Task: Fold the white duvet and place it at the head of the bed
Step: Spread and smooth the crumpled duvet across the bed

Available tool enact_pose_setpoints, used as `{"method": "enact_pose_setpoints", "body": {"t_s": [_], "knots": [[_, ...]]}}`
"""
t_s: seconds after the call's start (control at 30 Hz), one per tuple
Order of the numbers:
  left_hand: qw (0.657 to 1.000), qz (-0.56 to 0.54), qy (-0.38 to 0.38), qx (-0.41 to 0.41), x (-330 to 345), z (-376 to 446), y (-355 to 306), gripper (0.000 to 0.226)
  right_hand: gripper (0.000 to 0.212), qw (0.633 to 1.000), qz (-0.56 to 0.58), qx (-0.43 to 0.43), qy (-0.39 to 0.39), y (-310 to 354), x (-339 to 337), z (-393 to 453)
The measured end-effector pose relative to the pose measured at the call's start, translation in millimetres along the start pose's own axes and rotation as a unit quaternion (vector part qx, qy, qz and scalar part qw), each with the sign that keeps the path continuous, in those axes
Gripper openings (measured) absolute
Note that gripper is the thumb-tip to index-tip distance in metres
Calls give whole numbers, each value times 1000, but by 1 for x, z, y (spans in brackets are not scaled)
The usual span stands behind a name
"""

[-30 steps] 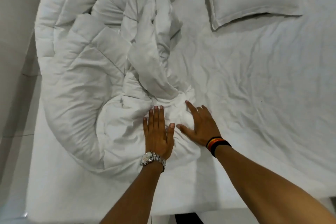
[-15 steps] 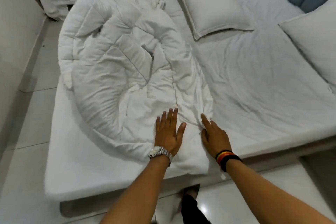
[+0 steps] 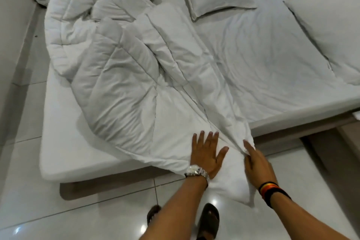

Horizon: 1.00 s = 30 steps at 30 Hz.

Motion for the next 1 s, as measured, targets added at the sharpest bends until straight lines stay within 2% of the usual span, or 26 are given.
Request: {"method": "enact_pose_setpoints", "body": {"t_s": [0.1,0.17,0.23,0.3,0.4,0.47,0.53,0.63,0.7,0.77,0.83,1.0], "knots": [[1000,-8,22,-16,30,-4,10,87,64,998,-30,17,55,-17,17,11],[1000,5,-16,-4,24,-17,33,77,69,998,-40,23,51,-1,25,20],[994,-1,-109,-7,-5,-37,71,70,69,999,-43,-1,24,35,32,25],[975,-24,-215,-55,-47,-60,123,68,69,997,-52,-52,14,85,38,32],[917,-78,-352,-167,-115,-98,217,71,68,987,-54,-147,26,172,57,47],[878,-133,-401,-227,-151,-115,274,79,68,978,-53,-200,31,228,69,58],[868,-195,-397,-227,-182,-119,325,101,69,968,-58,-242,34,283,85,71],[885,-279,-339,-157,-218,-104,377,140,74,954,-84,-285,40,350,109,88],[898,-293,-295,-140,-234,-89,395,152,78,951,-94,-291,52,386,124,102],[910,-307,-260,-103,-241,-72,395,153,80,953,-88,-281,63,408,137,114],[918,-306,-245,-67,-237,-62,384,144,80,958,-72,-269,71,418,145,121],[902,-323,-269,-100,-226,-83,368,125,80,960,-73,-259,76,416,151,115]]}}
Point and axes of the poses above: each hand's wrist, its own z-axis towards the middle knuckle, its own x-axis out of the palm, y = z × x, the point moved 6 cm from there along z, towards the middle knuckle, and after that the axes turned 15 degrees about y, right-handed, at the moved point
